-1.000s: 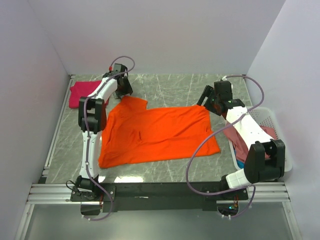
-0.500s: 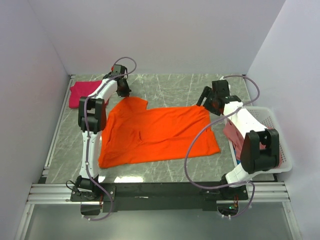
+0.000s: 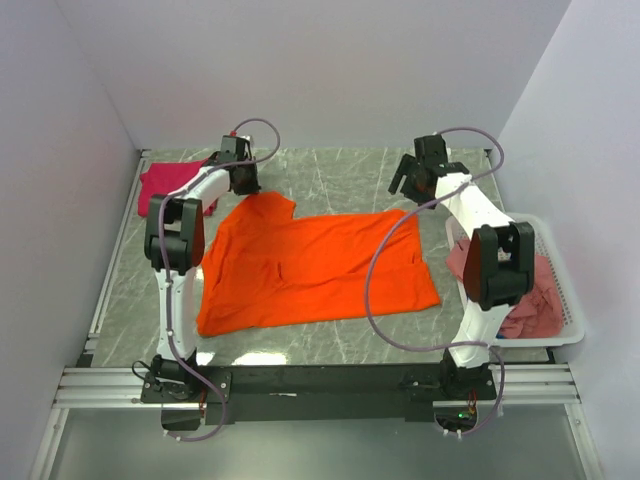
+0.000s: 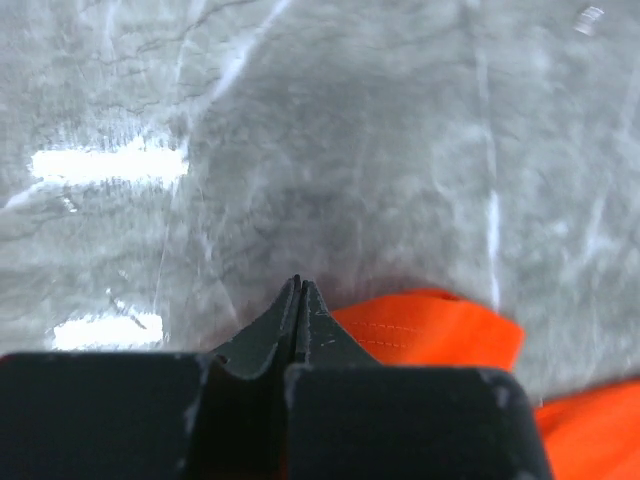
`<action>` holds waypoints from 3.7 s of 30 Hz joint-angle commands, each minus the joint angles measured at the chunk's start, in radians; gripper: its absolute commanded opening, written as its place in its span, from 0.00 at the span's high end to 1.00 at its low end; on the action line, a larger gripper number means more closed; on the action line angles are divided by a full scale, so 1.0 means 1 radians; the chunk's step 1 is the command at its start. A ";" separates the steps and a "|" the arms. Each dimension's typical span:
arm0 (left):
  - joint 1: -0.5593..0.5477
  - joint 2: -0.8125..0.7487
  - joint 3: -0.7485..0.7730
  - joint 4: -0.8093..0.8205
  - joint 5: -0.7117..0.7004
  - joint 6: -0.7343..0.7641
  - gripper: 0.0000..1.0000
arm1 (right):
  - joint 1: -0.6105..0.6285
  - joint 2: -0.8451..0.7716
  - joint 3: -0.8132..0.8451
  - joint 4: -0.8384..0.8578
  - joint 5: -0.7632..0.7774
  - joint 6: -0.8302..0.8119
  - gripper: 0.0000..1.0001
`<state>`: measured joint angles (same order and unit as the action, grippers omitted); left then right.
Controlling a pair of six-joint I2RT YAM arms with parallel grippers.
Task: Fold and stack the t-shirts
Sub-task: Fold the tshirt
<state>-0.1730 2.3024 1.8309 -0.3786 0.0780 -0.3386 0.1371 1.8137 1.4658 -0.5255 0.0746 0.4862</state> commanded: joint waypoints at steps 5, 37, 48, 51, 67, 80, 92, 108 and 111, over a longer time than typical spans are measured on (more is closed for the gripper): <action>0.001 -0.175 -0.094 0.159 0.135 0.157 1.00 | -0.004 0.176 0.223 -0.129 0.094 -0.044 0.17; 0.001 -0.391 -0.390 0.257 0.328 0.250 1.00 | 0.035 0.438 0.410 -0.249 0.097 -0.060 0.37; 0.001 -0.446 -0.459 0.274 0.339 0.234 0.99 | 0.044 0.408 0.363 -0.217 0.090 -0.060 0.88; 0.001 -0.462 -0.464 0.270 0.341 0.231 1.00 | 0.045 0.395 0.363 -0.209 0.088 -0.069 0.97; -0.026 -0.667 -0.691 0.310 0.296 0.133 1.00 | 0.078 0.170 0.113 -0.036 0.090 -0.064 1.00; -0.106 -0.916 -0.966 0.368 0.096 -0.126 1.00 | 0.088 -0.013 -0.107 0.032 0.077 -0.057 1.00; -0.141 -1.140 -1.082 0.303 -0.159 -0.273 1.00 | 0.090 -0.120 -0.205 0.007 0.071 -0.049 1.00; -0.145 -1.242 -1.145 0.277 -0.238 -0.332 1.00 | 0.088 -0.201 -0.294 -0.033 0.080 -0.052 1.00; -0.145 -1.258 -1.168 0.280 -0.210 -0.341 1.00 | 0.088 -0.205 -0.320 -0.018 0.051 -0.041 1.00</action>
<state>-0.3141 1.0779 0.6830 -0.1024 -0.1329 -0.6556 0.2199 1.6554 1.1702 -0.5583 0.1387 0.4297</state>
